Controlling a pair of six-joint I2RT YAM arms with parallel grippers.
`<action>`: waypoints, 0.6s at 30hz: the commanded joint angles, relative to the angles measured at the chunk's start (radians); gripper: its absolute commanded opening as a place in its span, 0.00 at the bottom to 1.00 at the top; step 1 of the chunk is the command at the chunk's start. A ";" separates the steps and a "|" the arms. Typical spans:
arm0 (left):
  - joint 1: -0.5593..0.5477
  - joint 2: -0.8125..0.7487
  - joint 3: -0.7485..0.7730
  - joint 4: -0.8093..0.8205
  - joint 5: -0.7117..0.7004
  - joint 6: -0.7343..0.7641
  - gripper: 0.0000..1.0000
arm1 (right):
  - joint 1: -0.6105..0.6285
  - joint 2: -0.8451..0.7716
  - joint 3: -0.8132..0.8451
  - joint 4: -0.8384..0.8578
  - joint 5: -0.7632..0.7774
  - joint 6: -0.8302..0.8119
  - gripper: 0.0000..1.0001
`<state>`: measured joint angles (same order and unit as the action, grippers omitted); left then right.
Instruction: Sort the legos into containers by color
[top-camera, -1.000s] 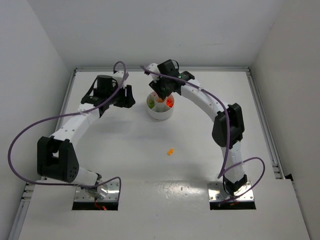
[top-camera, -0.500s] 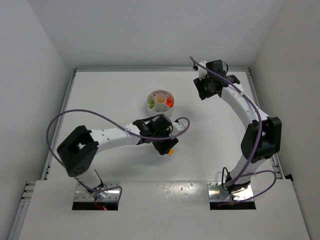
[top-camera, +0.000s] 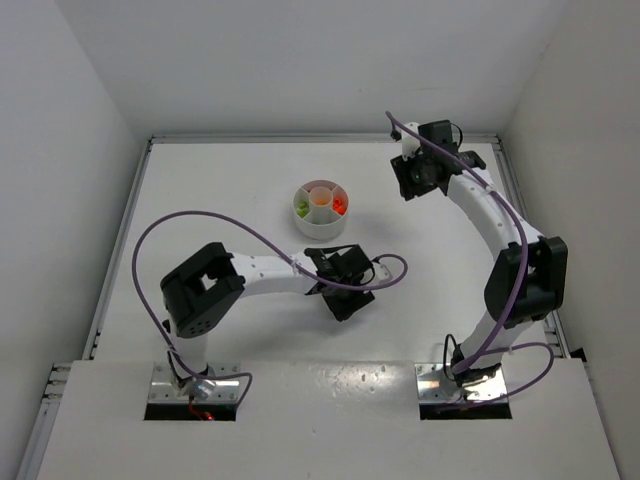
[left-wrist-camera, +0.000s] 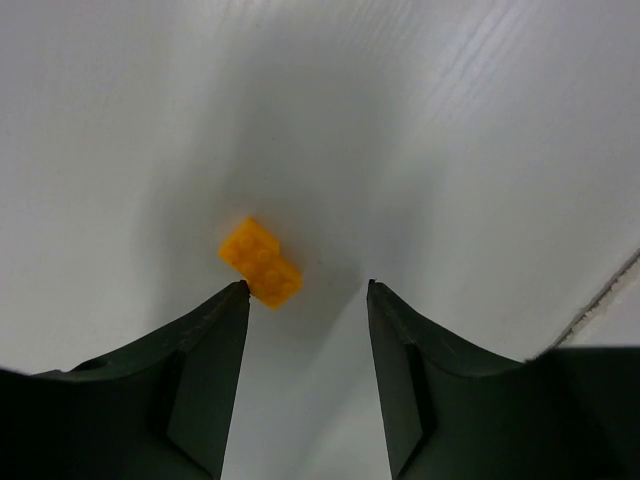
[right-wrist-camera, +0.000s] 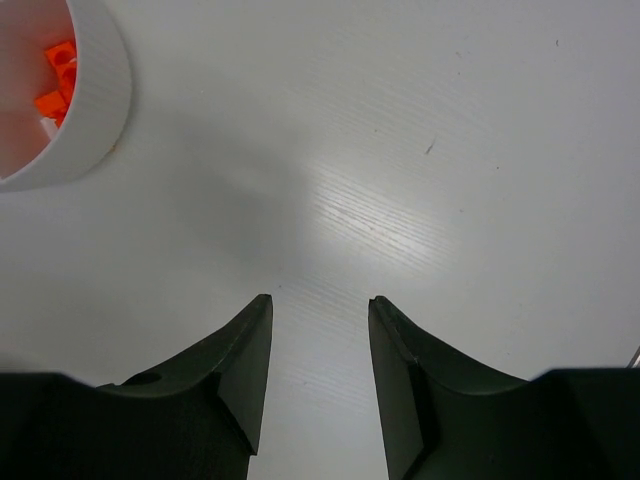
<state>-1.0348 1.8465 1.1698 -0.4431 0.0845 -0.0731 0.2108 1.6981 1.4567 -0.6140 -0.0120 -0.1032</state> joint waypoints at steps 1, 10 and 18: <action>-0.008 0.028 0.036 -0.008 -0.023 -0.016 0.55 | -0.005 -0.037 0.014 0.013 -0.025 0.013 0.44; 0.012 0.066 0.018 -0.008 -0.045 -0.025 0.46 | -0.014 -0.037 0.005 0.013 -0.034 0.013 0.44; 0.012 0.085 0.028 -0.013 -0.054 -0.016 0.41 | -0.014 -0.015 0.005 0.000 -0.054 0.013 0.44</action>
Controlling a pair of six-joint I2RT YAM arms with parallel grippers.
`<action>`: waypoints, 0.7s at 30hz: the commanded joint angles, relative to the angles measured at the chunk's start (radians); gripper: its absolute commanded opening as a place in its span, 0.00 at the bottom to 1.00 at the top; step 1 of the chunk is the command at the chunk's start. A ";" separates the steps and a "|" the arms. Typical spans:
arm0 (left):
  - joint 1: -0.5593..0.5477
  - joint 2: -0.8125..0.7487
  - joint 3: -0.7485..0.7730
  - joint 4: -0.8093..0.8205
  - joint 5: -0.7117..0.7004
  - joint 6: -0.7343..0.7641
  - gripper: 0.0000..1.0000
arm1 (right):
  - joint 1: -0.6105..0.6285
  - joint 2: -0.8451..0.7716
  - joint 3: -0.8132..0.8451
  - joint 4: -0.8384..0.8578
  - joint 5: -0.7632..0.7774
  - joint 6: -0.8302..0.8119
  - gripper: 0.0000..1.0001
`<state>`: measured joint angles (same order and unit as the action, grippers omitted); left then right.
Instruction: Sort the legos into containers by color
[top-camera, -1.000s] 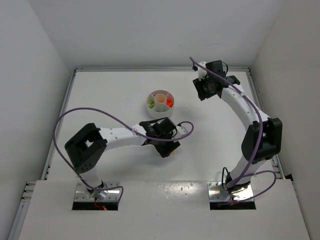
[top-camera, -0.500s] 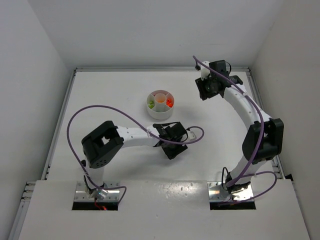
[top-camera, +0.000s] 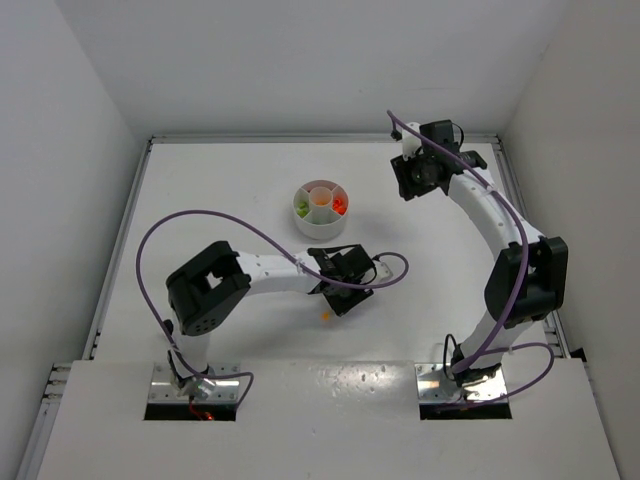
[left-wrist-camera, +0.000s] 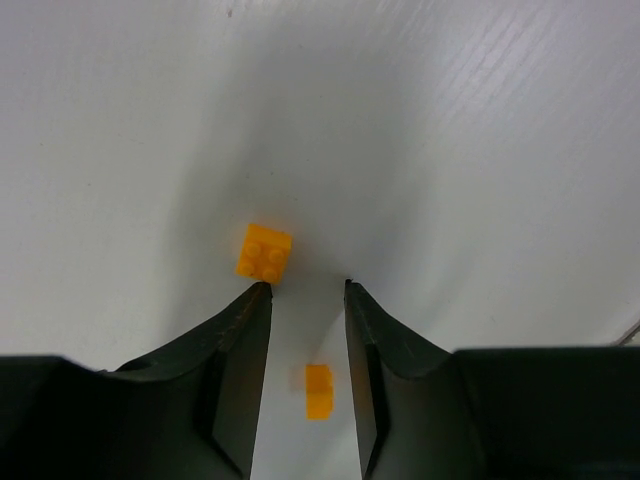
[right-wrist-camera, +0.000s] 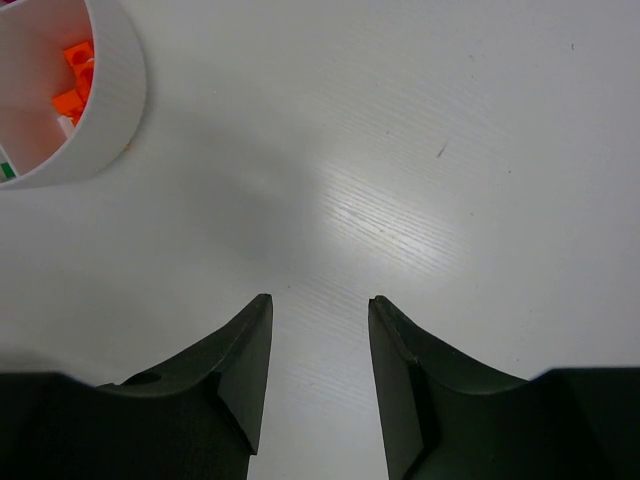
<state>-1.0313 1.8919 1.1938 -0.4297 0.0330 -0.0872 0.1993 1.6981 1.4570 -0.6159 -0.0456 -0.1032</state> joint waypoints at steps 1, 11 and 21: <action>0.008 0.030 0.004 -0.036 -0.002 -0.002 0.41 | -0.003 -0.015 0.005 0.002 -0.020 0.013 0.44; 0.082 -0.066 -0.111 -0.110 -0.024 0.078 0.53 | -0.003 -0.015 0.005 -0.019 -0.039 0.003 0.44; 0.060 -0.145 -0.195 -0.120 0.036 0.087 0.53 | -0.003 -0.006 0.014 -0.019 -0.048 0.003 0.44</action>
<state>-0.9543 1.7733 1.0492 -0.4950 0.0296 -0.0078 0.1989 1.6981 1.4567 -0.6399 -0.0795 -0.1040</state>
